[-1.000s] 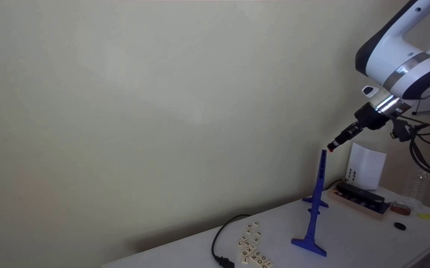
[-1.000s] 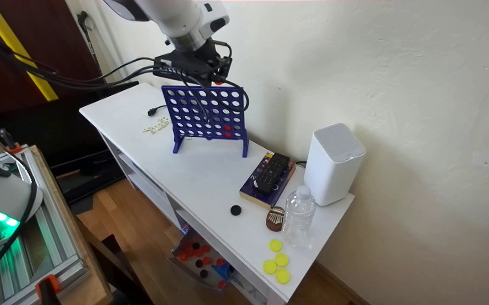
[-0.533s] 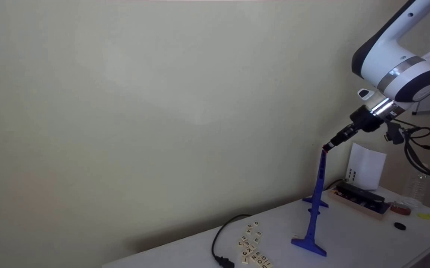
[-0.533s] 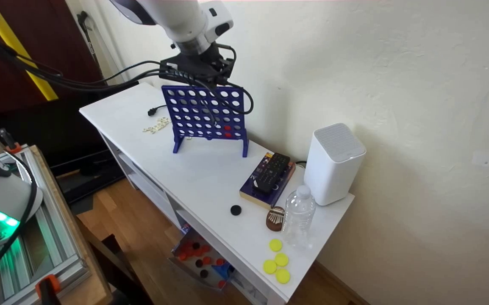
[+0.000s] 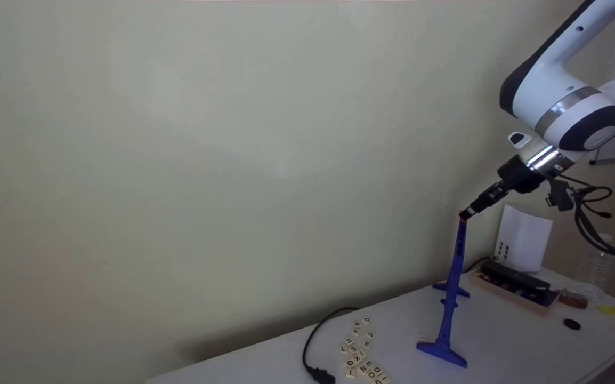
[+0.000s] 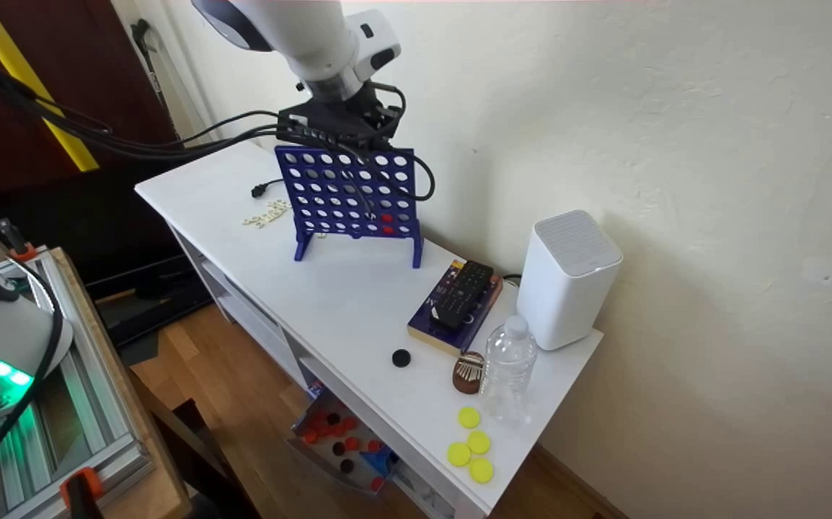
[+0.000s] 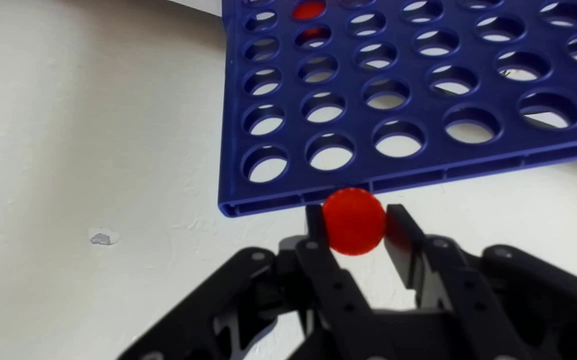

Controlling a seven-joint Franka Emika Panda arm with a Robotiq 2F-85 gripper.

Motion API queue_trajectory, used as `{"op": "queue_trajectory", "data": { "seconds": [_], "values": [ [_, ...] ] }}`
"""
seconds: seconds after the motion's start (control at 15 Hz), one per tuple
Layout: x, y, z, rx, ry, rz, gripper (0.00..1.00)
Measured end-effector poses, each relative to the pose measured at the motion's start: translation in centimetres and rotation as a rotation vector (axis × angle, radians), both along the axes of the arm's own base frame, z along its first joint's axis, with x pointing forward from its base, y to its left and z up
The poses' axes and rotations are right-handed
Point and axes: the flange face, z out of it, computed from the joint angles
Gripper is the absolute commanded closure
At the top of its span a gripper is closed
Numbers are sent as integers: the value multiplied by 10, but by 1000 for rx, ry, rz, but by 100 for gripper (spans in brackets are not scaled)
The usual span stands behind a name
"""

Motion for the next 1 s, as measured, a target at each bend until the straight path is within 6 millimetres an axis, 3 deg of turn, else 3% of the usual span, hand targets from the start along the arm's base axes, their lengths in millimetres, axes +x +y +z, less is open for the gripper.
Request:
{"op": "queue_trajectory", "data": {
  "seconds": [1.0],
  "values": [
    [5, -3, -6, 11, -15, -6, 91]
  ]
}}
